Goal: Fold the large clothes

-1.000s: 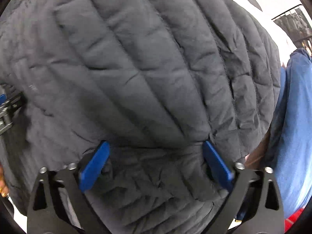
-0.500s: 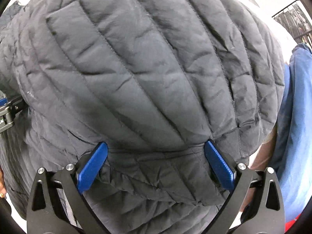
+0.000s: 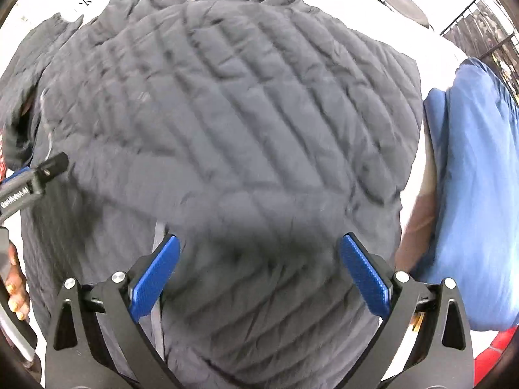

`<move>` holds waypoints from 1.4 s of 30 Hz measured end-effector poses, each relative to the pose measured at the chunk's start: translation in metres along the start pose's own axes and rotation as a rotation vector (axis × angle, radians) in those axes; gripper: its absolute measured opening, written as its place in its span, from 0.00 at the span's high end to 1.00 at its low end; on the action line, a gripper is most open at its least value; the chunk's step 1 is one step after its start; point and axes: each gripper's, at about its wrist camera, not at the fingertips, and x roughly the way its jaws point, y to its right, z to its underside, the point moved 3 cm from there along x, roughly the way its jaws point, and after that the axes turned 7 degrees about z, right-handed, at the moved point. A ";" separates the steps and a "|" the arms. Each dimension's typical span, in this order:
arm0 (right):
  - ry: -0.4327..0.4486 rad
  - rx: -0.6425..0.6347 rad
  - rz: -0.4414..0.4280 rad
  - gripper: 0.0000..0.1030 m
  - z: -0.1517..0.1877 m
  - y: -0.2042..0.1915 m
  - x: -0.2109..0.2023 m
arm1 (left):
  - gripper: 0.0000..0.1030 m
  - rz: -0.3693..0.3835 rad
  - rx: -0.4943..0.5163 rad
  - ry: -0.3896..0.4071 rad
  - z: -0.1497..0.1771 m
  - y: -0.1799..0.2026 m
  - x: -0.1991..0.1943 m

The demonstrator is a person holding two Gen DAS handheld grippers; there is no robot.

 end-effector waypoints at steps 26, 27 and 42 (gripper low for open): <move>0.023 -0.005 0.036 0.05 0.047 -0.040 -0.033 | 0.10 -0.387 0.215 0.056 -0.225 -0.086 0.053; 0.011 0.010 0.051 0.05 0.048 -0.037 -0.034 | 0.13 -0.398 0.213 0.034 -0.230 -0.090 0.063; -0.027 0.128 0.049 0.05 0.051 0.003 -0.037 | 0.90 -0.256 0.068 -0.042 -0.250 -0.137 0.087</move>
